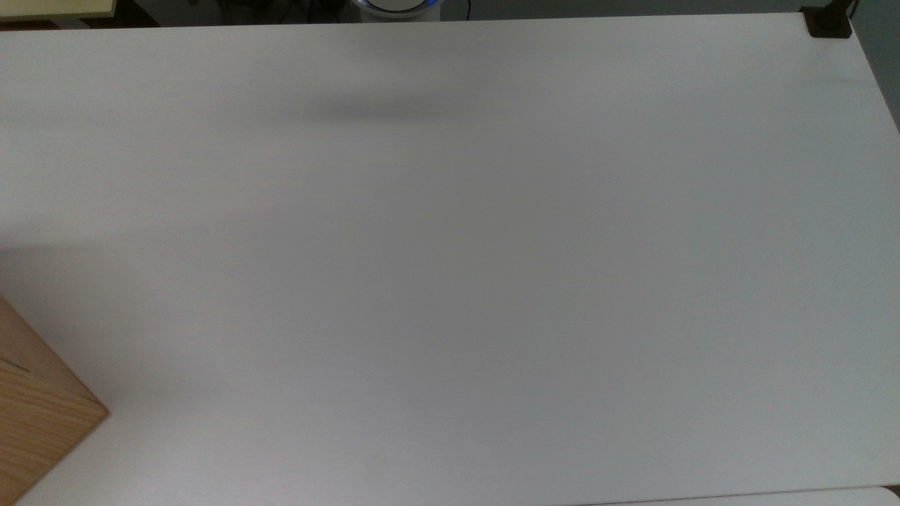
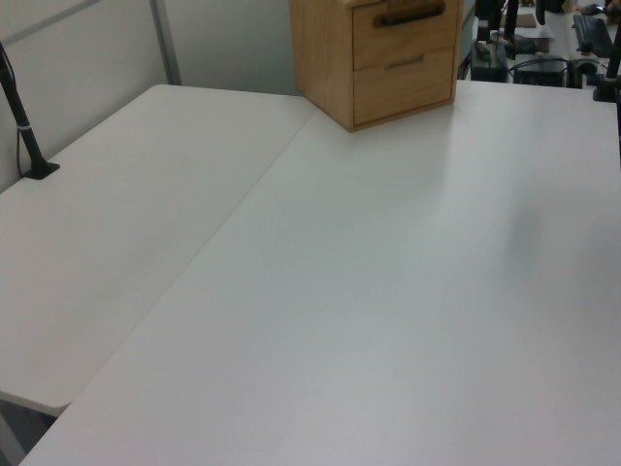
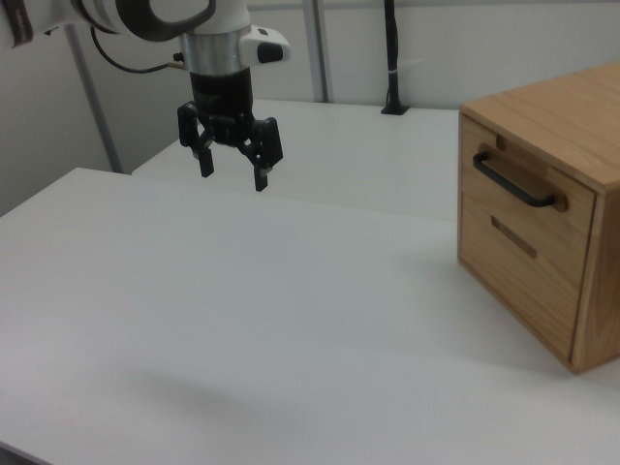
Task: Open the drawer by sliding it
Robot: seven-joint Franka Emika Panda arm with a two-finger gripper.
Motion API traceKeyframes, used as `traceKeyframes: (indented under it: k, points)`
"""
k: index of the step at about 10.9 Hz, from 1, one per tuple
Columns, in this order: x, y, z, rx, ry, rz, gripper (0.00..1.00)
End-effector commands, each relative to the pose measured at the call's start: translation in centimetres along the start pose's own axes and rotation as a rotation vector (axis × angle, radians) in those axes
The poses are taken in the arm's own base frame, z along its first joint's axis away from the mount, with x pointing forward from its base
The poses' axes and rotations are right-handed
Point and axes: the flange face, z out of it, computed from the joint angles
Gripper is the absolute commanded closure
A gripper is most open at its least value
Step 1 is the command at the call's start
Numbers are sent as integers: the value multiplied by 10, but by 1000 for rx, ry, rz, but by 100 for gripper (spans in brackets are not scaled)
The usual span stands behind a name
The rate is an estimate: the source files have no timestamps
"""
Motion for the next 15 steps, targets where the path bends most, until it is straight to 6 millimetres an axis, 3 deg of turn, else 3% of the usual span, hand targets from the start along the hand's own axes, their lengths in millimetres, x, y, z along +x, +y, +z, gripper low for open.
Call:
traceKeyframes:
  k: [1, 5, 7, 9, 11, 13, 15]
  points:
    - [-3, 4, -1, -56, -12, -215, 0]
    - [12, 48, -16, -274, 81, -486, 0]
    - [37, 73, -7, -452, 116, -606, 0]
    - [58, 108, 7, -573, 208, -662, 0]
    - [87, 140, 35, -700, 325, -687, 0]
    - [100, 173, 60, -810, 398, -682, 0]
    - [108, 190, 82, -894, 442, -720, 4]
